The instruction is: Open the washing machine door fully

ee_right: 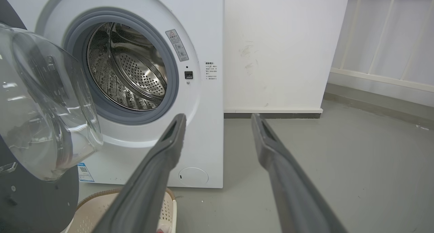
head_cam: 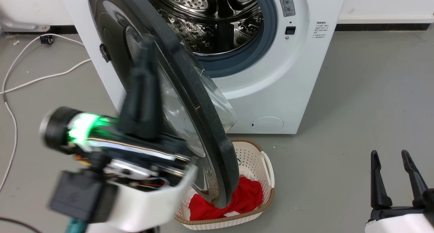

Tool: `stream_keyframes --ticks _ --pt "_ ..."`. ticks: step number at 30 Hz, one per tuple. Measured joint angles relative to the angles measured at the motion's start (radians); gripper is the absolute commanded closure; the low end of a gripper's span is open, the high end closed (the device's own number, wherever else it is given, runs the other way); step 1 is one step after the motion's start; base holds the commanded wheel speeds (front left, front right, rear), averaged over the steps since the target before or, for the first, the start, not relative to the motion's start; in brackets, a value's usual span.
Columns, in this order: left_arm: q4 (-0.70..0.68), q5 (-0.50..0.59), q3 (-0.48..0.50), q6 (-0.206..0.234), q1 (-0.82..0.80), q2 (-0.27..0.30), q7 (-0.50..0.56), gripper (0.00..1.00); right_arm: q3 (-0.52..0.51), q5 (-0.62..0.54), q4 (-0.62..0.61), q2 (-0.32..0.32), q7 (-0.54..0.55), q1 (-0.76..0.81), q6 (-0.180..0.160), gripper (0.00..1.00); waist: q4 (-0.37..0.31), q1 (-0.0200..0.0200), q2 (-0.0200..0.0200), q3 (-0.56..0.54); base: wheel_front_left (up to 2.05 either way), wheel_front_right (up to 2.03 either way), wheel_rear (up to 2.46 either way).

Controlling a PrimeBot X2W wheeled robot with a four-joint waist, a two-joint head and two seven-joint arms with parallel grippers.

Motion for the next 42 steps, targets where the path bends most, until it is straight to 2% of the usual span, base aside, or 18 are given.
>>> stream_keyframes --ticks 5,11,18,22,28,42 --pt "0.026 -0.024 -0.143 -0.049 0.008 0.0 0.031 1.0 0.0 0.001 0.006 0.0 0.0 0.0 0.0 0.0 0.0 0.0 0.0 -0.005 0.0 0.0 0.0" --pt "0.069 -0.058 -0.292 -0.084 0.048 0.001 0.122 1.0 0.001 0.006 0.012 0.0 0.003 0.001 0.0 0.0 0.0 0.0 0.0 -0.008 0.0 0.0 0.0" --pt "0.172 -0.111 -0.41 -0.097 0.156 0.04 0.253 1.0 0.005 0.011 0.021 0.0 0.005 0.004 0.0 0.0 0.001 0.0 0.0 -0.019 0.0 0.0 0.0" --pt "0.242 -0.128 -0.43 -0.088 0.219 0.045 0.271 1.0 0.009 0.016 0.022 0.0 0.008 0.008 0.0 0.0 -0.003 0.0 0.0 -0.022 0.0 0.0 0.0" --pt "0.347 -0.11 -0.435 -0.066 0.225 0.044 0.232 1.0 0.011 0.022 0.026 0.0 0.008 0.009 0.0 0.0 -0.001 0.0001 0.0 -0.017 0.0 0.0 0.0" --pt "0.577 -0.145 -0.43 -0.005 0.066 0.005 0.108 1.0 0.03 0.039 0.064 0.0 0.003 0.0 0.0 0.0 -0.028 0.0001 0.0 -0.003 0.0 0.0 0.0"
